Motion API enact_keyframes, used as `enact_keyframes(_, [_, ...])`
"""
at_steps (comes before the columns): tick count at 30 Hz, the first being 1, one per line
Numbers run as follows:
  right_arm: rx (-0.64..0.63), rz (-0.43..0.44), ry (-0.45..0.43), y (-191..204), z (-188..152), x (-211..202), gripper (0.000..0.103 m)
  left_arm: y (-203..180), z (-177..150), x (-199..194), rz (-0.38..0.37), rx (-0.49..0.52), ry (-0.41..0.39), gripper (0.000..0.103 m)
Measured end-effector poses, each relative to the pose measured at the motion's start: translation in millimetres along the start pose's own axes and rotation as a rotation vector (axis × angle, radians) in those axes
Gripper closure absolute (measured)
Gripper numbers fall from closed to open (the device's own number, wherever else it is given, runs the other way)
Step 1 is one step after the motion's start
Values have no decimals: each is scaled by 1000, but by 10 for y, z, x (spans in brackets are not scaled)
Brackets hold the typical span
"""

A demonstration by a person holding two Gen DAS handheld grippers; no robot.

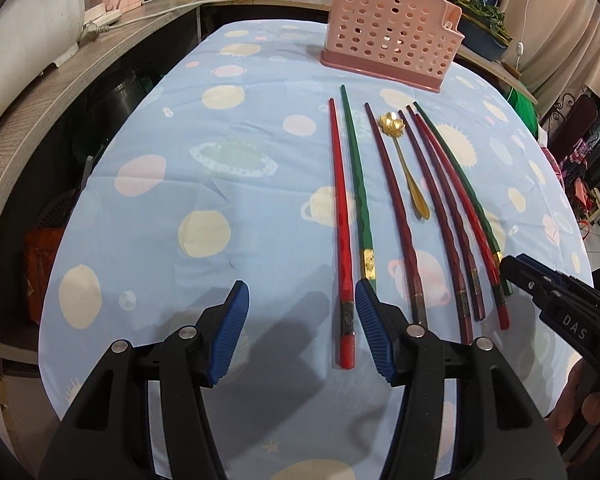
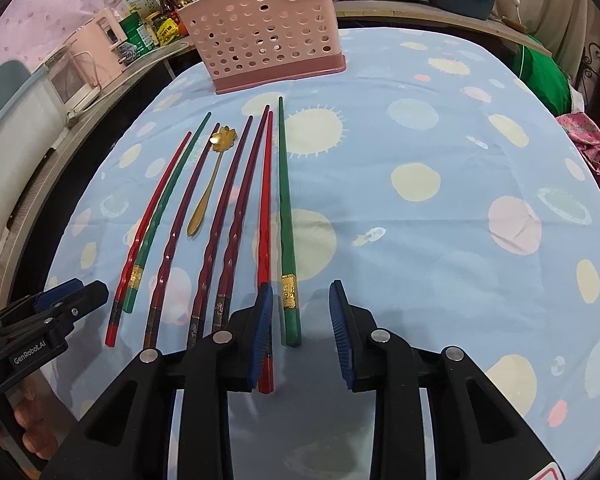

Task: Organize utensils
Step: 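Grasp a red chopstick with the left tool while the right tool grasps a gold-banded green chopstick, then lift both chopsticks and insert them into the pink basket, opening both tools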

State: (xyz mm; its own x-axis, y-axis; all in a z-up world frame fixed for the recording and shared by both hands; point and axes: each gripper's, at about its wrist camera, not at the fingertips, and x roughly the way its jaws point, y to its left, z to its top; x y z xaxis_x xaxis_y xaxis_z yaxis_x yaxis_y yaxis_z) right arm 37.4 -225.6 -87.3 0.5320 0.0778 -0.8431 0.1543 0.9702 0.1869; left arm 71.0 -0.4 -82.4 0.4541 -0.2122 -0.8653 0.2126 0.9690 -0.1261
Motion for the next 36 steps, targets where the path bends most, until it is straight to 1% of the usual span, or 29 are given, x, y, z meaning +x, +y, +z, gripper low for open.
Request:
enact_keyframes(2, [-1,1,3,2,-2,11,79,-2,-17,7,-2,1,6,50])
enact_keyframes(14, [-4,-1,5,0,-15,32,85,-49,-65,76,-7,11,26,51])
enact_keyframes(25, [-12,-7,3,-6,-22,46,85,-46,-128,46,3,24,23,51])
enact_keyframes(27, [-15,-9,2,-1,-23,48,85,-48,-143,41,9,30,20,52])
enact_keyframes(28, [-18,-10,1,2,-23,44,85,-50,-154,34,11,36,19,53])
enact_keyframes(30, [-23,-13,0,6,-26,43,85,-51,-155,30,9,40,16,59])
enact_keyframes(32, [-30,-19,-1,18,-27,44,86,-52,-154,31,10,44,13,69])
enact_keyframes(33, [-35,-25,-3,25,-28,45,86,-48,-155,28,9,46,12,72])
enact_keyframes(35, [-44,-33,-5,37,-29,46,87,-44,-150,31,7,47,13,82])
enact_keyframes(36, [-48,-37,-7,41,-27,49,88,-34,-148,30,5,45,14,84])
